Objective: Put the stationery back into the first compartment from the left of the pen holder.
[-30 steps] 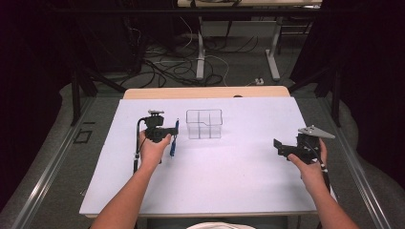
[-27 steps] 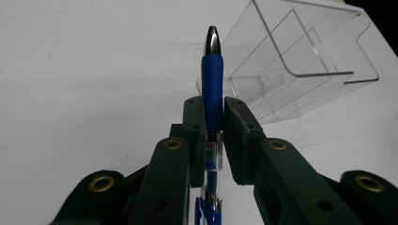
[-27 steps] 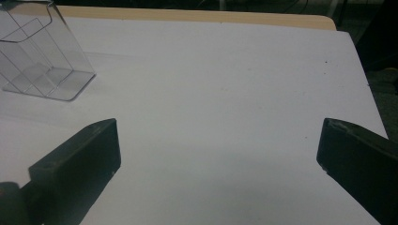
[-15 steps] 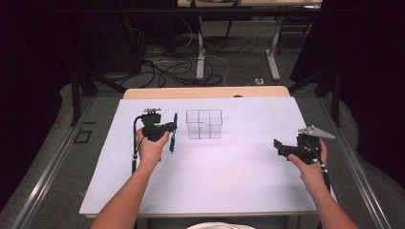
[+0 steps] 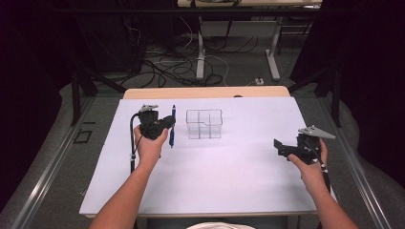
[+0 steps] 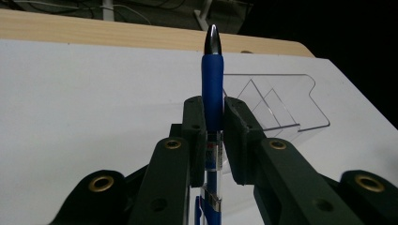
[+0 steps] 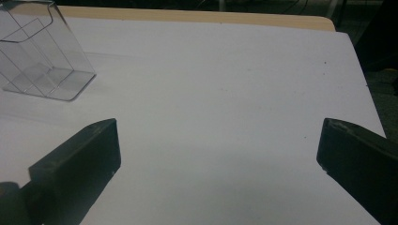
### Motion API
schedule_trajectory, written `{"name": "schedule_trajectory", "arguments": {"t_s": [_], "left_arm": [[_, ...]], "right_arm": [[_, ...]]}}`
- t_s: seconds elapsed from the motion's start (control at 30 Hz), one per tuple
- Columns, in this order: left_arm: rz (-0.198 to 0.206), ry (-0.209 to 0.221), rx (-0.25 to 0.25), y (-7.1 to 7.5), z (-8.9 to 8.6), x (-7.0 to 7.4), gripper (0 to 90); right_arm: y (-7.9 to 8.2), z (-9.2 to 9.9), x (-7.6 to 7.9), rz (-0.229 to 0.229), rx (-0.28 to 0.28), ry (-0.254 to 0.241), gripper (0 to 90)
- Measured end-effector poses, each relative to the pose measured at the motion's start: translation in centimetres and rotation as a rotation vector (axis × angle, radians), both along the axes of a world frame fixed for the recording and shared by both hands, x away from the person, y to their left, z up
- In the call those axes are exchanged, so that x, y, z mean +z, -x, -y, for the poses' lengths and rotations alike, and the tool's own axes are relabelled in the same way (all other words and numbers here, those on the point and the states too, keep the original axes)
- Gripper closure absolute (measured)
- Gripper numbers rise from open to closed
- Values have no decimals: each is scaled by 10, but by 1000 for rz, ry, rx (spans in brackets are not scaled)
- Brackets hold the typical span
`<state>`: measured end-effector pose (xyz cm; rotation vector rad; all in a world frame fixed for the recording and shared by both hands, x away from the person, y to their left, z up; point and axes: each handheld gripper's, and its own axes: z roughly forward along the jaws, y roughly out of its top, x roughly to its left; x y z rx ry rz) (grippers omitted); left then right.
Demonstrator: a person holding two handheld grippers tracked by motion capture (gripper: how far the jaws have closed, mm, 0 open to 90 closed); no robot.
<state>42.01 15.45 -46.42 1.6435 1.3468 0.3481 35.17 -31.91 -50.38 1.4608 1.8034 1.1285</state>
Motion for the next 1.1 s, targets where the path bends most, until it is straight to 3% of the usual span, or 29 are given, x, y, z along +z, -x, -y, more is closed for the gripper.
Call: {"name": "schedule_trajectory", "arguments": {"t_s": [0.3,0.53,0.6,1.1], "left_arm": [[40,15,5,-6,3,18,790],[74,-2,-8,-15,11,41,790],[75,-25,-24,-17,12,47,790],[102,-31,-41,-35,38,64,790]], "right_arm": [[0,-1,0,-2,-2,-5,0],[0,0,0,-3,-3,-6,0],[0,0,0,-2,-3,-5,0],[0,-1,0,-11,-11,-10,0]]}}
